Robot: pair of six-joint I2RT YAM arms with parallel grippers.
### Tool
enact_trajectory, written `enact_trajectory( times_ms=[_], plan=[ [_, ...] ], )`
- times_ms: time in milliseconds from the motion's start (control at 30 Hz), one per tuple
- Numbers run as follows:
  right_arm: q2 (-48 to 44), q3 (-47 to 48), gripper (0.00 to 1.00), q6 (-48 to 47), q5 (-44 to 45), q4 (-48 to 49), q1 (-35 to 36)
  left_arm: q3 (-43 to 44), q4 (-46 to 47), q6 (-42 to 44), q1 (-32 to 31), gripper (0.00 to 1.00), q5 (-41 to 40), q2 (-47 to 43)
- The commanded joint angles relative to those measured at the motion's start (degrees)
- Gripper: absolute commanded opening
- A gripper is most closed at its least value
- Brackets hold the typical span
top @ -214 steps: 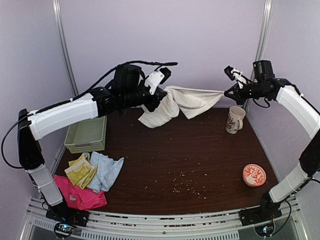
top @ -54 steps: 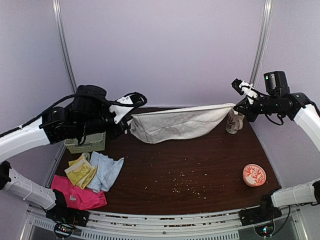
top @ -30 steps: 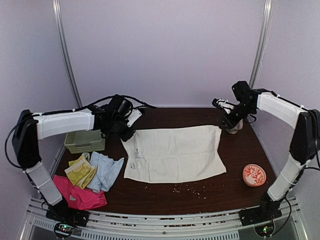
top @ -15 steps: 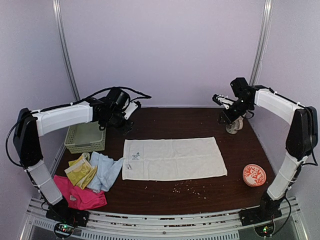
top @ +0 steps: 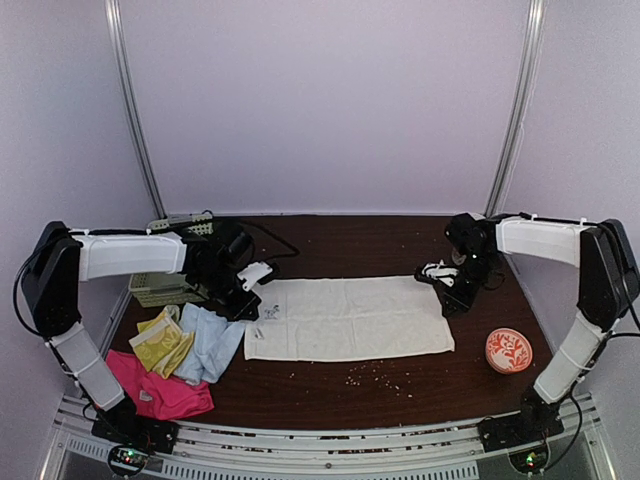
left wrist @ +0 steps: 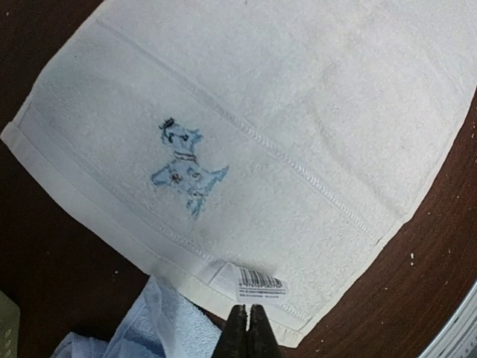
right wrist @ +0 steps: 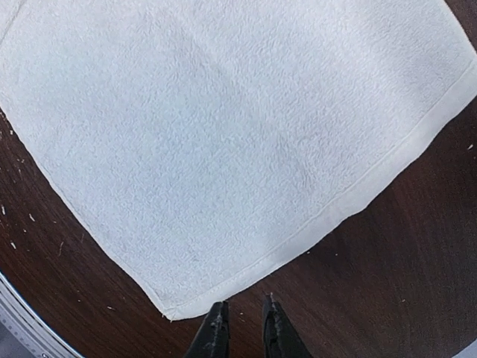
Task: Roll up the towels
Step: Move the towel to the center of the board.
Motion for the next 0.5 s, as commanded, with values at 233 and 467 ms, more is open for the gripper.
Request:
enact_trajectory(
  times_ms=[233,467],
  plan=[
    [2.77,-5.57,0.16,-6.19,-0.76,-3.35,3.92,-6.32,-0.05,-2.44,-1.14,0.0,3.99,3.8],
    [5.29,-9.2,0.11,-5.33,8.71,0.36,3.81,-6.68,-0.04,-2.93,-1.43,0.0,3.29,3.75]
  ],
)
